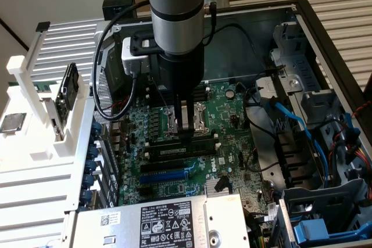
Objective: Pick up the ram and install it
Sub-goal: 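Press down the ram until it locks into place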
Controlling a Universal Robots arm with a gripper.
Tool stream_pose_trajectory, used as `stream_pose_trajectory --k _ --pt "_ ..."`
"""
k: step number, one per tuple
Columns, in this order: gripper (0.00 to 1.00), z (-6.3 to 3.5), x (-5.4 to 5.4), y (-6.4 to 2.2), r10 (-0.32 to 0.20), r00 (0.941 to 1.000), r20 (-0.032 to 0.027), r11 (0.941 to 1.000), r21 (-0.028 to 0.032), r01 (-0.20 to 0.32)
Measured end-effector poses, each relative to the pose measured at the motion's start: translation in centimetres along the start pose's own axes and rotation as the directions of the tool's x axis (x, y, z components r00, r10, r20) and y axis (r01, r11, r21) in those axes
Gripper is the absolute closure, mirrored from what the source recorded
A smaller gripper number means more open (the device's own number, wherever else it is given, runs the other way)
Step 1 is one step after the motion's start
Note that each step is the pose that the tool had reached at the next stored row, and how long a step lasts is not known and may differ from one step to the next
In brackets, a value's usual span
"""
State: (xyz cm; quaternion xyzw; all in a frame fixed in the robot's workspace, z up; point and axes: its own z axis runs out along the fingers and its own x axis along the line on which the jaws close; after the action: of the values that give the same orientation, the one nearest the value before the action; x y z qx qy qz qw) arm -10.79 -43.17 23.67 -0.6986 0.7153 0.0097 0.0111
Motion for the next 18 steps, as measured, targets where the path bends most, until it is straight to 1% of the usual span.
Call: stream_pose_trajectory --k 2,6,10,14,18 --pt "0.74 0.00 0.00 0.02 0.000 1.0000 0.0000 1.0000 0.0004 0.000" --pt "0.74 0.00 0.00 0.29 0.000 1.0000 0.0002 0.9999 0.0103 0.000" --pt "0.74 -0.02 0.01 0.45 0.000 1.0000 0.0003 0.9999 0.0118 0.000" --pt "0.74 -0.36 0.00 0.53 -0.001 1.0000 0.0003 0.9999 0.0119 0.001" --pt "0.74 -0.35 0.00 0.54 0.000 1.0000 0.0004 0.9999 0.0120 0.000"
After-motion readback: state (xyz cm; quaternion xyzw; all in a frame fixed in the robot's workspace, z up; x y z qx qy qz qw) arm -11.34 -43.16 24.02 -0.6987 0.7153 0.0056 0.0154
